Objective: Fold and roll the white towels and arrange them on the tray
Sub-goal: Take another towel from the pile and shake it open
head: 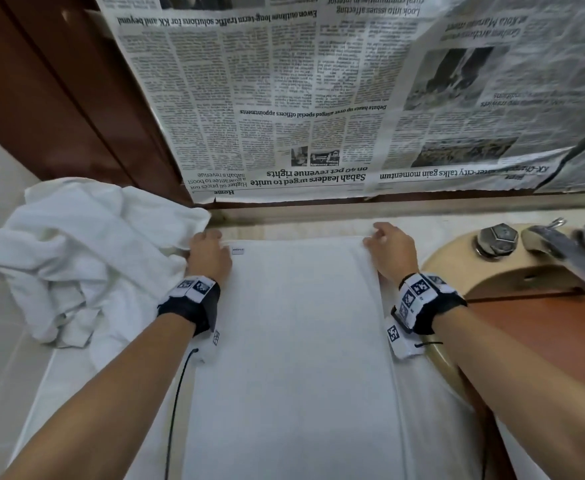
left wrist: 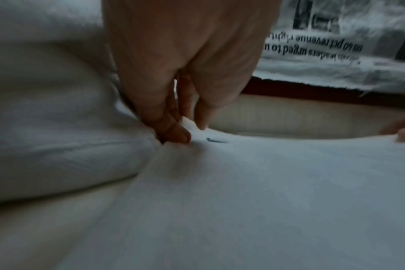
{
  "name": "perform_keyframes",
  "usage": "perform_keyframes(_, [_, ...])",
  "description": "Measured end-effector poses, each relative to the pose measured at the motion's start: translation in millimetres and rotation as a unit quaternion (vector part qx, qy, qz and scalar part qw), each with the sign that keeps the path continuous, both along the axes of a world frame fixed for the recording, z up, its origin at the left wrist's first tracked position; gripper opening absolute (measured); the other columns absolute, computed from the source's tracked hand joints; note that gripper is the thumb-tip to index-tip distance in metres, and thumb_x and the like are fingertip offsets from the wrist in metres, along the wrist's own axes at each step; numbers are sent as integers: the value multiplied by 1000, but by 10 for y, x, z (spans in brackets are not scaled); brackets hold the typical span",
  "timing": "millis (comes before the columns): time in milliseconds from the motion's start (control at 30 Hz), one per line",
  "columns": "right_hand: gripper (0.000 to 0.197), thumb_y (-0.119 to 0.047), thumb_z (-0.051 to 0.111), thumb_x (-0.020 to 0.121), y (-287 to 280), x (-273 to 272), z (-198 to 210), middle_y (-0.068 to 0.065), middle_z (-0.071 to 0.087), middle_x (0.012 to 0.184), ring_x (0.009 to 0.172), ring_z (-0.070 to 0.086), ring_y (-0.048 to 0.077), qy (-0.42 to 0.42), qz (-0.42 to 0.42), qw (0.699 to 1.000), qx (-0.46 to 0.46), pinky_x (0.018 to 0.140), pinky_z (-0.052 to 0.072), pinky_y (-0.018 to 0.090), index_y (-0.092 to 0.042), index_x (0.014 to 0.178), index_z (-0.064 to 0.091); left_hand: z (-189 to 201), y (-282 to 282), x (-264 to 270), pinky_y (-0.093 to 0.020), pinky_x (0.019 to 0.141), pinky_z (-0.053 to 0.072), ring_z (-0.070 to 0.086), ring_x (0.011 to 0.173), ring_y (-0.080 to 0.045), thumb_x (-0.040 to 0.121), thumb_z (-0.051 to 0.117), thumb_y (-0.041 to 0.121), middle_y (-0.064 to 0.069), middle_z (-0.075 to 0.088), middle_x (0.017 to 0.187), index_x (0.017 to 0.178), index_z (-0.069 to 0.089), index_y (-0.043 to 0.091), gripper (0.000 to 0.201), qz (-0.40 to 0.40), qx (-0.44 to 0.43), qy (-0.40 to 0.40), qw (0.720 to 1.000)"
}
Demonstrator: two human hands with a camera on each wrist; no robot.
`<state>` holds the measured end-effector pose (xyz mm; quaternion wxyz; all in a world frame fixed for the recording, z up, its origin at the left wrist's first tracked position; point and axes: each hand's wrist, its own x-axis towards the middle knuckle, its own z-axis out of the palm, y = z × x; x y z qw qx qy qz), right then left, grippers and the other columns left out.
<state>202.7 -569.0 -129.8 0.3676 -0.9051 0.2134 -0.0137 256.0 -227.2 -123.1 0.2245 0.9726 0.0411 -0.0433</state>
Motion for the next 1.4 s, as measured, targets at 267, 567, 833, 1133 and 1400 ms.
perform_keyframes(267, [63, -39, 40, 101, 542, -1169, -132, 11, 26, 161, 149, 24, 25, 22, 239, 959, -153, 121, 20, 34, -6, 153, 30, -257, 113, -1228, -37, 121, 19, 23, 149, -29, 96, 55, 37, -12, 23, 162, 150, 39, 11, 62, -149, -28, 30, 988])
perform_keyframes(567, [67, -47, 23, 106, 418, -945, -228, 1, -9, 167, 153, -8, 13, 108, 242, 944, -198, 122, -3, 38, -13, 159, 2, -330, -80, -1264, -47, 118, 24, 17, 150, -32, 94, 24, 61, -14, 15, 164, 155, 28, 14, 77, -136, 70, 35, 988])
perform_keyframes(833, [72, -46, 21, 97, 558, -1556, 32, 10, 11, 165, 153, 8, 23, 53, 247, 952, -174, 123, 6, 39, -5, 156, 17, -118, -37, -1613, -53, 119, 22, 18, 150, -34, 96, 41, 54, -15, 22, 162, 152, 34, 11, 71, -126, 14, 7, 992])
perform_keyframes(1133, [83, -59, -1, 91, 657, -2600, -183, 0, -11, 165, 152, -9, 13, 106, 262, 940, -190, 123, -7, 33, -11, 159, 1, -250, 247, -2695, -43, 122, 5, -6, 153, -19, 81, 2, 73, 1, -8, 167, 159, 8, 27, 91, -165, 49, 92, 981])
perform_keyframes(1400, [84, -54, 7, 89, 638, -2798, -80, 8, 9, 166, 153, 9, 22, 110, 217, 944, -225, 124, 9, 44, -5, 157, 17, -179, 164, -2898, -49, 122, 7, -2, 153, -25, 82, 5, 72, -3, 1, 167, 158, 17, 22, 92, -133, 39, 80, 987])
